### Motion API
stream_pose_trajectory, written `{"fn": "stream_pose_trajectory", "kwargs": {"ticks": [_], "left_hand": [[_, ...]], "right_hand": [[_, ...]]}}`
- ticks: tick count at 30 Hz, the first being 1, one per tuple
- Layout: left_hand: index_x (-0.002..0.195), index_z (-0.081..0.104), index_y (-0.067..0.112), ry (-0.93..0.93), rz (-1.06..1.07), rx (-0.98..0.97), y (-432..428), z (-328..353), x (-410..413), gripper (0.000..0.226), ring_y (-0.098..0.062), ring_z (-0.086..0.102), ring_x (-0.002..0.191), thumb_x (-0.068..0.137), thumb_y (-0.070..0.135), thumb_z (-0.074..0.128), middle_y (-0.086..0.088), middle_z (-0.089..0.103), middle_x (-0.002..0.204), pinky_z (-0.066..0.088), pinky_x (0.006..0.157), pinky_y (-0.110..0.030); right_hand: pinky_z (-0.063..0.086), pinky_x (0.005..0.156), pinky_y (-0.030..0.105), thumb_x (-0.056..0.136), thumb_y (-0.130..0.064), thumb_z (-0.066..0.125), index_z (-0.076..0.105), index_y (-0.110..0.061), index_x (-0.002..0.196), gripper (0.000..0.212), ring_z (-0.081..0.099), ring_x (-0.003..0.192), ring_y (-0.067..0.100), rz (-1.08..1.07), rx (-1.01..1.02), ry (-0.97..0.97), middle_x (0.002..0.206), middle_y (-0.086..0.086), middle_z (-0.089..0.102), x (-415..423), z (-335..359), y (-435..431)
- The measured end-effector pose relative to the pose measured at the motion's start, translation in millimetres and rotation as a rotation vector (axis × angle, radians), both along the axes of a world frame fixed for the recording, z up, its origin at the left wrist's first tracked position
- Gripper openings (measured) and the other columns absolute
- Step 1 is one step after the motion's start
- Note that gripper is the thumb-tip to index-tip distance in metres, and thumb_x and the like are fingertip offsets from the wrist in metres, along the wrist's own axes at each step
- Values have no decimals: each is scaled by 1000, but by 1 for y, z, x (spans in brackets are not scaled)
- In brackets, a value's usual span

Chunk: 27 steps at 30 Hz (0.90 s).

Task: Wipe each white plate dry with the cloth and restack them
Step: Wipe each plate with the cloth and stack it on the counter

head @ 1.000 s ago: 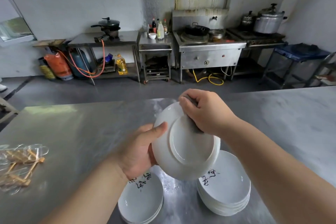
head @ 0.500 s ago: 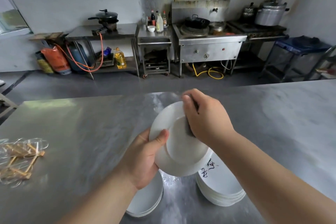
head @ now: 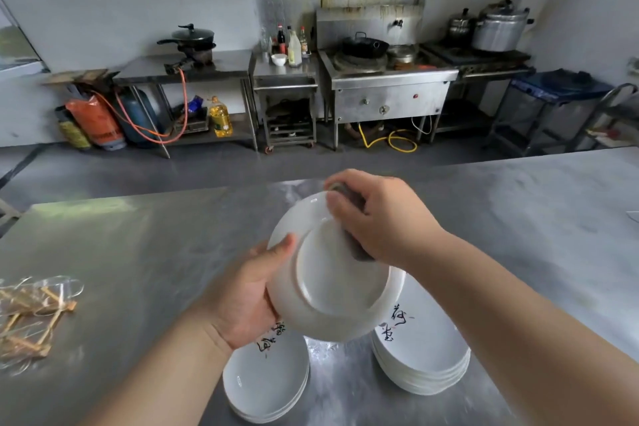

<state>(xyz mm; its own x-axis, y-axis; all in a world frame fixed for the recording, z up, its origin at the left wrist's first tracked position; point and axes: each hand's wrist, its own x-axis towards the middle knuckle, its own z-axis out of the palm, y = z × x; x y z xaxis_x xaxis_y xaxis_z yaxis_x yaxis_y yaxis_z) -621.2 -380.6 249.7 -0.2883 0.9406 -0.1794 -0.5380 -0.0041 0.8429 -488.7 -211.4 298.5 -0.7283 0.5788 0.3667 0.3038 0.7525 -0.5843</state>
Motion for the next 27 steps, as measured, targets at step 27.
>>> {"fn": "stream_pose_trajectory", "kwargs": {"ticks": [27], "left_hand": [[140, 63, 6, -90, 384, -24, 67, -34, 8, 71, -42, 69, 122, 85, 51, 70, -23, 70, 133, 55, 102, -57]], "right_hand": [[64, 72, 44, 100, -66, 41, 51, -28, 114, 41, 74, 80, 25, -490, -1032, 127, 96, 1, 72, -8, -97, -50]]}}
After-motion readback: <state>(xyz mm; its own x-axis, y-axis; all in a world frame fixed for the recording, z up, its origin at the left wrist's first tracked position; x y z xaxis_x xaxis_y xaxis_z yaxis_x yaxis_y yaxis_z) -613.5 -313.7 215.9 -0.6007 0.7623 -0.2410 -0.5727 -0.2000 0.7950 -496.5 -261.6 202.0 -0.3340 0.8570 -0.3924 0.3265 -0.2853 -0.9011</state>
